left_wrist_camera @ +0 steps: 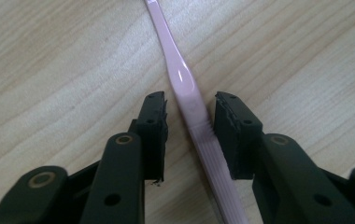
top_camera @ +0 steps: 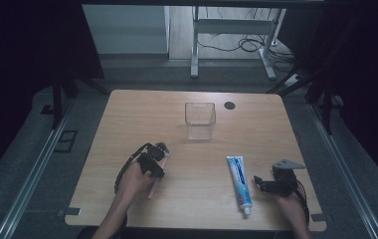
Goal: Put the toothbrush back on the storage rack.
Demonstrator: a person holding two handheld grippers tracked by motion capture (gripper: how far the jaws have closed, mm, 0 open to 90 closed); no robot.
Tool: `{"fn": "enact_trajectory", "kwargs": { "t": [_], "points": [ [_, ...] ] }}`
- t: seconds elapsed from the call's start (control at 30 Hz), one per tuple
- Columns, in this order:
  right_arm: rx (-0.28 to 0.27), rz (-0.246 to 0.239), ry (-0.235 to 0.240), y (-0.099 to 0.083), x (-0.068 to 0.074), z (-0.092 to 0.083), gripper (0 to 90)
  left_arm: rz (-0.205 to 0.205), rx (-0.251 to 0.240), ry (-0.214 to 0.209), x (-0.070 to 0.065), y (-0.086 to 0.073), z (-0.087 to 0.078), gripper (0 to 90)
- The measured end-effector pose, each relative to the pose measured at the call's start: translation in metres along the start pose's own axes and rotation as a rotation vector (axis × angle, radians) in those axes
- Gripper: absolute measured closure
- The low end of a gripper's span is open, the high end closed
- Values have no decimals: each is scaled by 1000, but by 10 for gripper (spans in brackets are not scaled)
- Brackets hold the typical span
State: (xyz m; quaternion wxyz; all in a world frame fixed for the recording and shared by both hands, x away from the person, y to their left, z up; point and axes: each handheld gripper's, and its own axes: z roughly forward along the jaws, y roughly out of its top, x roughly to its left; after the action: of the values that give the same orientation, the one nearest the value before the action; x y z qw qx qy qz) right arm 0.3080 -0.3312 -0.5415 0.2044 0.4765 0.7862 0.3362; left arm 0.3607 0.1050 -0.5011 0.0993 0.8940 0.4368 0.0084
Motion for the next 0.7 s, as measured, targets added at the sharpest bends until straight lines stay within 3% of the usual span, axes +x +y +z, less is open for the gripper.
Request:
{"fn": "enact_trajectory", "kwargs": {
  "t": [0.2, 0.3, 0.37, 0.7],
  "points": [
    [-2, 0, 0, 0, 0, 0, 118, 2, 49, 31, -1, 9, 1, 705],
    [-1, 0, 0, 0, 0, 0, 118, -2, 59, 32, -1, 11, 1, 712],
    [-1, 0, 0, 0, 0, 0, 118, -2, 63, 30, -2, 13, 2, 765],
    [-1, 0, 0, 0, 0, 0, 118, 19, 88, 20, -1, 16, 2, 787]
  ]
}}
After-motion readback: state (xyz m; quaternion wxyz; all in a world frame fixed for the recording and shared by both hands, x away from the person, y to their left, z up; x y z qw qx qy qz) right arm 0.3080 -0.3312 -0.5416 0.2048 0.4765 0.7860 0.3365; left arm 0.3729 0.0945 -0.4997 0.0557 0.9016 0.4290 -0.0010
